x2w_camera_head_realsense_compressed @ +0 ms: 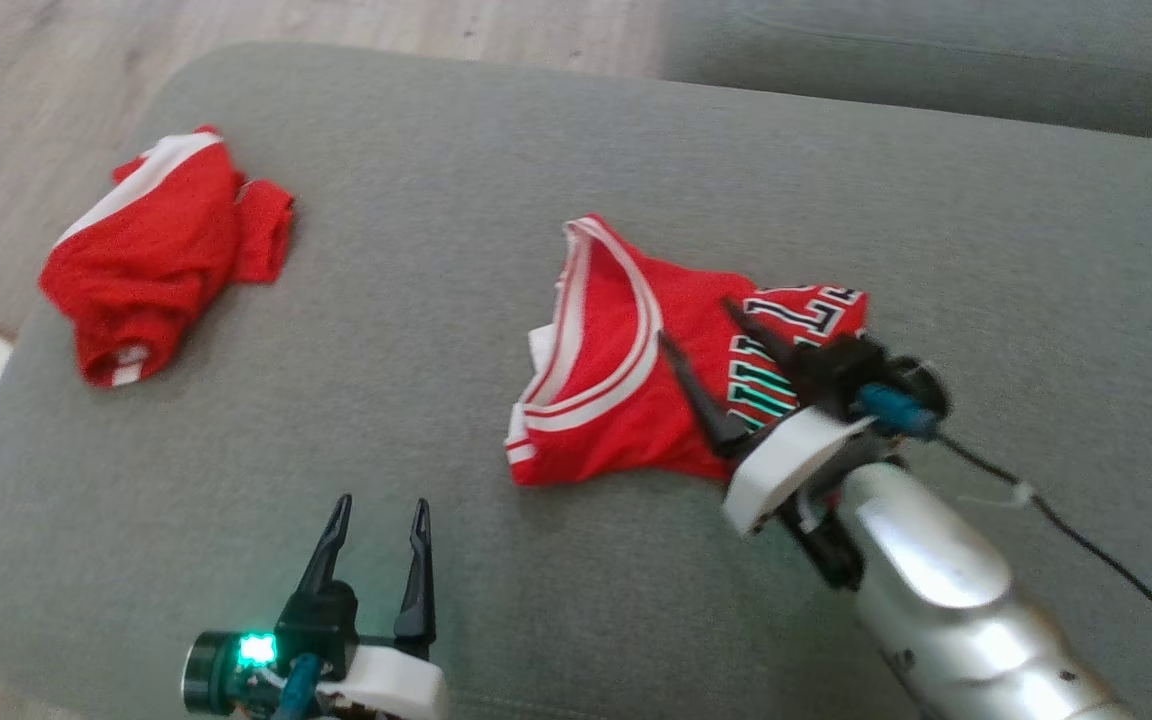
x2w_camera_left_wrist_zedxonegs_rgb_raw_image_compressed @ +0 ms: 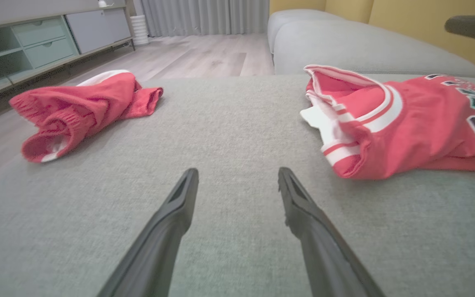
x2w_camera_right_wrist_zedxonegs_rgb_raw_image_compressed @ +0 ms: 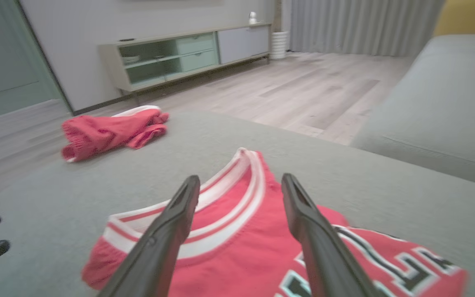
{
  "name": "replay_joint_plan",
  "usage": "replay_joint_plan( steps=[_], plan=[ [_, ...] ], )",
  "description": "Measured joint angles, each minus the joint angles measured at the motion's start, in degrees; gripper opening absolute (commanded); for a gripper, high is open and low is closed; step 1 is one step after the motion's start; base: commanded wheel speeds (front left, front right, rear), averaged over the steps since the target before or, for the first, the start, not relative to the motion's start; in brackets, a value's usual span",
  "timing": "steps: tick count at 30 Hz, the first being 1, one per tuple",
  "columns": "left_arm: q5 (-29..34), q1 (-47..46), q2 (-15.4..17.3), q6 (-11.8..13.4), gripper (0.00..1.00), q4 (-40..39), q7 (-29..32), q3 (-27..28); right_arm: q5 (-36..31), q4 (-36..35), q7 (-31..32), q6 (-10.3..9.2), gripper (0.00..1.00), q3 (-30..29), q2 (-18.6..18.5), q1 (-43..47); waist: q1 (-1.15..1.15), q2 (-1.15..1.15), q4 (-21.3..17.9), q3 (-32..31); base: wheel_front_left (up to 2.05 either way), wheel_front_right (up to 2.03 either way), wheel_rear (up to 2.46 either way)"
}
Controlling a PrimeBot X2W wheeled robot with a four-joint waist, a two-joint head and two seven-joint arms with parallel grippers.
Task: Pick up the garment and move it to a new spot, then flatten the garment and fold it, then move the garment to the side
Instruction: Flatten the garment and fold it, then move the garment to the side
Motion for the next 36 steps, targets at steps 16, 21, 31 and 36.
replay_joint_plan(
  steps=[16, 21, 31, 36],
  plan=[
    [2.59, -0.55, 0.01, 1.05, 1.00, -0.97, 0.00, 6.26, -9.32, -7.48, -0.01, 0.00, 1.00, -27.59, 0.29, 14.39, 0.00, 0.00, -12.55, -1.74, 0.00, 0.00, 0.00],
    [3.02, 0.79, 0.03, 1.45, 1.00, -1.26, 0.00, 8.22, -9.40, -7.49, -0.01, 0.00, 1.00, -28.77, 0.60, 17.29, 0.00, 0.00, -14.99, -2.37, 0.00, 0.00, 0.00],
    [4.01, 2.84, 0.02, 0.94, 1.00, -1.57, 0.00, 9.04, -7.65, -7.65, -0.01, 0.00, 1.00, -27.71, 0.79, 19.23, -0.01, 0.00, -15.92, -1.71, 0.00, 0.00, 0.00],
    [4.53, 1.35, -0.02, -0.03, 1.00, -1.55, 0.00, 6.75, -4.97, -5.50, -0.01, 0.00, 1.00, -22.57, 0.81, 14.84, 0.00, 0.00, -13.47, -0.02, 0.00, 0.00, 0.00]
  ],
)
